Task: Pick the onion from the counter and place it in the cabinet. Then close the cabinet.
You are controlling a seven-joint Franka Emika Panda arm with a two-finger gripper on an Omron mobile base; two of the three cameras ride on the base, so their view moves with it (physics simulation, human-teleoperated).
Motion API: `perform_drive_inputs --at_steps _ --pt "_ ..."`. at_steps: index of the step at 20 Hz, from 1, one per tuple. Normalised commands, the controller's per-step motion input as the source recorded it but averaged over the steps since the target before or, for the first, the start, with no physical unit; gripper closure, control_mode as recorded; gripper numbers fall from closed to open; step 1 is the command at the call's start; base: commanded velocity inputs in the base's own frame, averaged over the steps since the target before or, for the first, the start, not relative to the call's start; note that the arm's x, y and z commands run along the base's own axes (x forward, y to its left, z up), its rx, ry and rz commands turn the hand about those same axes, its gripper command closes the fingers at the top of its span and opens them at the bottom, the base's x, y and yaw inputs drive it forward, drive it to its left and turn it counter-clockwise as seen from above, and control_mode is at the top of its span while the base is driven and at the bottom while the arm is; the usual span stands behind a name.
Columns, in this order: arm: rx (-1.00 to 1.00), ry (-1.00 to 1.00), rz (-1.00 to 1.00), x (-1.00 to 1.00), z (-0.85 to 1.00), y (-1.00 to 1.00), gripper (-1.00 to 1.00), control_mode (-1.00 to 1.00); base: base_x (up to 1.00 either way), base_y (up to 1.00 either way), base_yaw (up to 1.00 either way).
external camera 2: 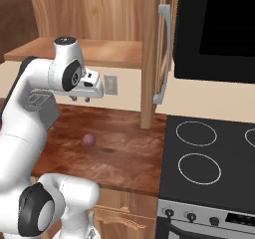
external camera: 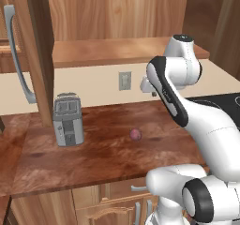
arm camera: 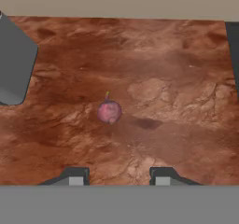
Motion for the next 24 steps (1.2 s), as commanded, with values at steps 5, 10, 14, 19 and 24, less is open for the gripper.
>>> perform_drive_inputs --at_steps 5,10,14,19,24 --pt "0.07 0.04 0.00 -0.47 -0.28 0.10 -1.00 -1.00 0.00 0.00 0.00" --pt "0.04 0.01 0.00 -0.38 -0.84 0.21 -1.00 -1.00 0.00 0.00 0.00" --pt "0.00 0.04 -0.03 0.16 -0.97 0.09 -1.00 -1.00 0.00 0.00 0.00" --pt "0.00 0.12 -0.04 0.74 -0.49 0.00 -1.00 -1.00 0.00 0.00 0.00" --pt "0.00 0.21 -0.01 0.76 -0.16 0.02 -1.00 -1.00 0.00 0.00 0.00"
